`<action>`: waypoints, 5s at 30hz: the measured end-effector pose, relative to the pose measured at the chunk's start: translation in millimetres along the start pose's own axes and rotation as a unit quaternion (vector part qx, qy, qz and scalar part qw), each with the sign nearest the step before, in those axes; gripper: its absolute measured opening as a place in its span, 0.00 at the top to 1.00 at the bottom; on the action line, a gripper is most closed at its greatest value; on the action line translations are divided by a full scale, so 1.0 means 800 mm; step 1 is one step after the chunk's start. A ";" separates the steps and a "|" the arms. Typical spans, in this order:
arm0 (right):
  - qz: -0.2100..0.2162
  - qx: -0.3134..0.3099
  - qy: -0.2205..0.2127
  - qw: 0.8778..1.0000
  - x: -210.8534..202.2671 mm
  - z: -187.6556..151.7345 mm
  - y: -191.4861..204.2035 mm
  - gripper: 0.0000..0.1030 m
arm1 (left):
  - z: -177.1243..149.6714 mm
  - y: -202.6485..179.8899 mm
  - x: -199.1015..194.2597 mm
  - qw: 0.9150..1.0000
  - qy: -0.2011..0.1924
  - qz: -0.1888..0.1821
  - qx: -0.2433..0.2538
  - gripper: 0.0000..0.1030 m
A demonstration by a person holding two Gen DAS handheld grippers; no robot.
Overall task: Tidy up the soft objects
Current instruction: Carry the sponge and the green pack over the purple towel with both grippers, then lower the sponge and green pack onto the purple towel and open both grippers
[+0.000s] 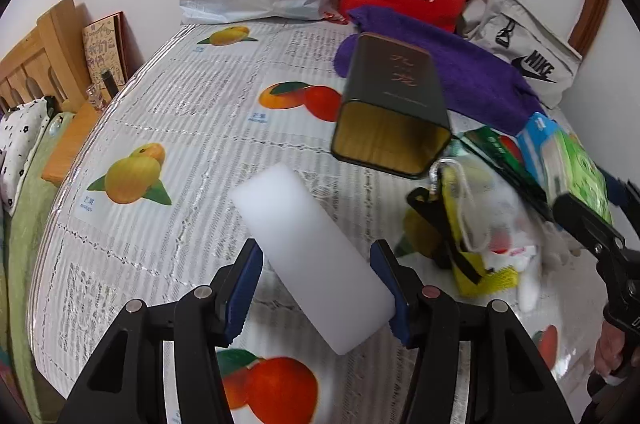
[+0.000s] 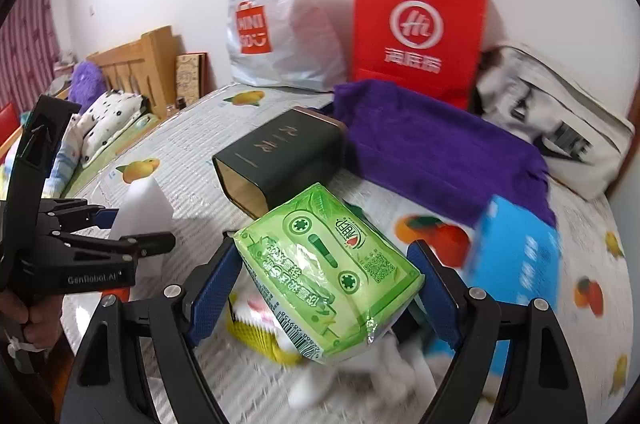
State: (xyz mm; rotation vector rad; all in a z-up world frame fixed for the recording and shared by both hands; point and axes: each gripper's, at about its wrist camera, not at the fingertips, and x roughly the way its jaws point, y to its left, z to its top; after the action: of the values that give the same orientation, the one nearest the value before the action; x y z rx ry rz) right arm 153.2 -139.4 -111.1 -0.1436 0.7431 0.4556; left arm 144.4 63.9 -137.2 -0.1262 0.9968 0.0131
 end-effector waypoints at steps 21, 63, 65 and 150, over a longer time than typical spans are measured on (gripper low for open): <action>-0.062 0.118 0.054 0.990 -0.049 -0.132 -0.089 0.19 | -0.016 -0.036 0.015 0.999 0.007 -0.001 0.034 0.48; -0.077 0.119 0.033 0.989 -0.084 -0.051 -0.132 0.19 | 0.074 -0.035 -0.045 0.999 -0.043 0.002 0.031 0.58; -0.078 0.117 0.028 0.990 -0.082 -0.037 -0.137 0.19 | 0.090 -0.039 -0.047 0.998 -0.044 0.013 0.035 0.58; -0.073 0.139 0.092 0.983 0.113 0.135 -0.271 0.10 | 0.307 -0.149 0.110 0.992 0.033 -0.040 0.112 0.22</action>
State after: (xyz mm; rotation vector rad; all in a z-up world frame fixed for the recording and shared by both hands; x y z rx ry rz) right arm 375.9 -270.9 -100.6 0.0225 0.9634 0.1956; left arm 406.0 -31.2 -66.8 0.0395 1.0509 -0.1763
